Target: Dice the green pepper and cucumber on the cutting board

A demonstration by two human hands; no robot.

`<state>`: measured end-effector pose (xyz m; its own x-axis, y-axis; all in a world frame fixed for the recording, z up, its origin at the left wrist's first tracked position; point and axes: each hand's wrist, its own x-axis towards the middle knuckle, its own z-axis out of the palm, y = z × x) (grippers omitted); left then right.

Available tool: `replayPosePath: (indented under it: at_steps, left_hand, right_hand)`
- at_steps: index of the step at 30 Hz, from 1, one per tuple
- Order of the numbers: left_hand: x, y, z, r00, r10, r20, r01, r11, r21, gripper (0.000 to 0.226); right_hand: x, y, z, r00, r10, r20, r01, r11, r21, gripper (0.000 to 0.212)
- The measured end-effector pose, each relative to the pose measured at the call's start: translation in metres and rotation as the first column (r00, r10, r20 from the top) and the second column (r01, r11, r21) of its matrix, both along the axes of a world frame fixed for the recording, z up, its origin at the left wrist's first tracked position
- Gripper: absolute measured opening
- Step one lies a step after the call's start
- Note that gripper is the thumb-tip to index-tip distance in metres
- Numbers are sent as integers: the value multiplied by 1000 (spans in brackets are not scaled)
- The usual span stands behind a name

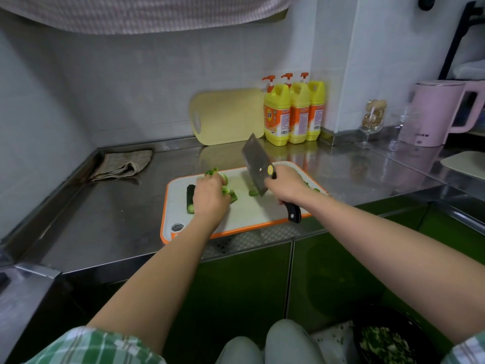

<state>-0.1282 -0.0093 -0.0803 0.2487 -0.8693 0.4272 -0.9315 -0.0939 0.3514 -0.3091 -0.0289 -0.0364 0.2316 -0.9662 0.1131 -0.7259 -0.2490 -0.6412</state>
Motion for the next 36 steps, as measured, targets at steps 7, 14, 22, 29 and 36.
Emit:
replayPosePath:
  at_steps: [7, 14, 22, 29, 36]
  left_hand:
    - [-9, -6, 4, 958, -55, 281, 52, 999, 17, 37]
    - [-47, -50, -5, 876, -431, 214, 365, 885, 289, 55]
    - [-58, -69, -9, 889, -358, 287, 279, 919, 279, 27]
    - [-43, -53, -7, 889, -361, 282, 326, 931, 163, 21]
    - [-11, -20, -4, 905, -309, 294, 306, 950, 55, 17]
  right_hand:
    - [-31, -11, 14, 995, -81, 53, 80, 997, 12, 12]
    - [-42, -12, -7, 993, -101, 65, 95, 992, 89, 13]
    - [-52, -26, -15, 986, -130, 104, 119, 987, 103, 13]
    - [-44, -22, -18, 994, -101, 47, 96, 991, 98, 18]
    - [-25, -1, -13, 1000, -22, -21, 25, 993, 113, 18]
